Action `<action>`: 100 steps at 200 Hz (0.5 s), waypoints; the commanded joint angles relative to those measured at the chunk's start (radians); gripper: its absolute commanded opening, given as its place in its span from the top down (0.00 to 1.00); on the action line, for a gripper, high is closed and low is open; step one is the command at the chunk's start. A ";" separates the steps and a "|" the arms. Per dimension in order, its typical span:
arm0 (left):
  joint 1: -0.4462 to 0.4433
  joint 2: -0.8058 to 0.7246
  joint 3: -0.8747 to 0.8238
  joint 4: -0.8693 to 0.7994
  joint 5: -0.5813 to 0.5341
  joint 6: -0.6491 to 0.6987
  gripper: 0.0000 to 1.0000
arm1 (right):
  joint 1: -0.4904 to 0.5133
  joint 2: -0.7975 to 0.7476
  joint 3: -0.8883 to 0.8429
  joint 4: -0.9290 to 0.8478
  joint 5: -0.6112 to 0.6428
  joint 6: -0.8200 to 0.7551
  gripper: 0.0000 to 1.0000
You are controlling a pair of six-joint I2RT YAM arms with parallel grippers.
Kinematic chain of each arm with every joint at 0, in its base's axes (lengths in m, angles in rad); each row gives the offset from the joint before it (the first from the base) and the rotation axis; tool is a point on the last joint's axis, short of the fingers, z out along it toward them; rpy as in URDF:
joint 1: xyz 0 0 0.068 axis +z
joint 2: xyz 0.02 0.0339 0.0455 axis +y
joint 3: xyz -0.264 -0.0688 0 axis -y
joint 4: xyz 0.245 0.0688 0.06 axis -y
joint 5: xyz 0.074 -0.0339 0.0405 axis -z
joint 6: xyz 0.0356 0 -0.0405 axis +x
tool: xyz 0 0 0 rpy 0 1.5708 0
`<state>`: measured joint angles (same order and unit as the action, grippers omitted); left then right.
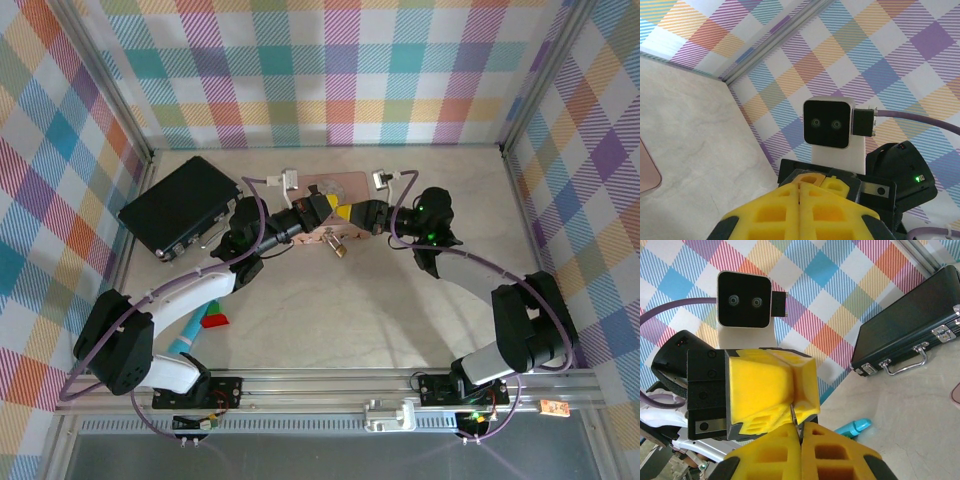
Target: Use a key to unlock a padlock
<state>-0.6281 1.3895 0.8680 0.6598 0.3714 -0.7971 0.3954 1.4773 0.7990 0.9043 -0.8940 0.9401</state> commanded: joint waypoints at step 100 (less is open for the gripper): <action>0.035 -0.092 -0.063 -0.318 -0.247 0.056 0.26 | -0.024 -0.163 0.182 -1.081 0.292 -0.641 1.00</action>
<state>-0.5854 1.2552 0.8104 0.4652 0.1902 -0.7658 0.3779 1.3338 0.9062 0.2066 -0.7578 0.5232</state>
